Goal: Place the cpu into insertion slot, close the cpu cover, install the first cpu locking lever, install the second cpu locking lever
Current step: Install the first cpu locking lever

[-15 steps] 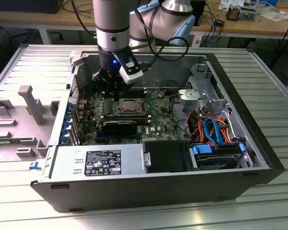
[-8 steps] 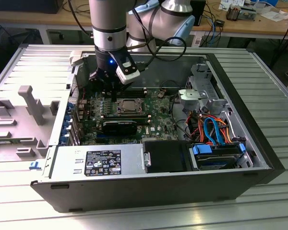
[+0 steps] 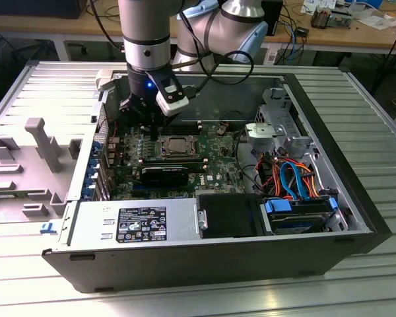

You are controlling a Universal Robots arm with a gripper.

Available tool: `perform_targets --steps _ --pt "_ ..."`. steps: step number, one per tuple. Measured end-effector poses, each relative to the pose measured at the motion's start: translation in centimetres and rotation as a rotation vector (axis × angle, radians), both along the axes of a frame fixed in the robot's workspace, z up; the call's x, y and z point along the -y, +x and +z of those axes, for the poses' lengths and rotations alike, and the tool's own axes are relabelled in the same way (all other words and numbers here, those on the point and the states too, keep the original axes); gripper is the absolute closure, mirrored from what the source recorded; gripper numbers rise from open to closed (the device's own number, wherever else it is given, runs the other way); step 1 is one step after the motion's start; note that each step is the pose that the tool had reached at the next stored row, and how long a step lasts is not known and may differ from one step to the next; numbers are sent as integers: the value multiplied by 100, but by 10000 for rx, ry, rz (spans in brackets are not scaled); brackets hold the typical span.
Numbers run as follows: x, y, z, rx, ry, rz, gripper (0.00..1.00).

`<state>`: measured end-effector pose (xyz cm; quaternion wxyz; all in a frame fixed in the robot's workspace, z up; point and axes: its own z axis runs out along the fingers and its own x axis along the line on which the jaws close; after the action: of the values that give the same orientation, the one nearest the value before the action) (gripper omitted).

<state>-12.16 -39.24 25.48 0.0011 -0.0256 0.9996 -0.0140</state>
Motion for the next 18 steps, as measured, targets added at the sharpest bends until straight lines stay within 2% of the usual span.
perform_targets --steps 18 --pt "-2 -75 0 -1 0 0 89"
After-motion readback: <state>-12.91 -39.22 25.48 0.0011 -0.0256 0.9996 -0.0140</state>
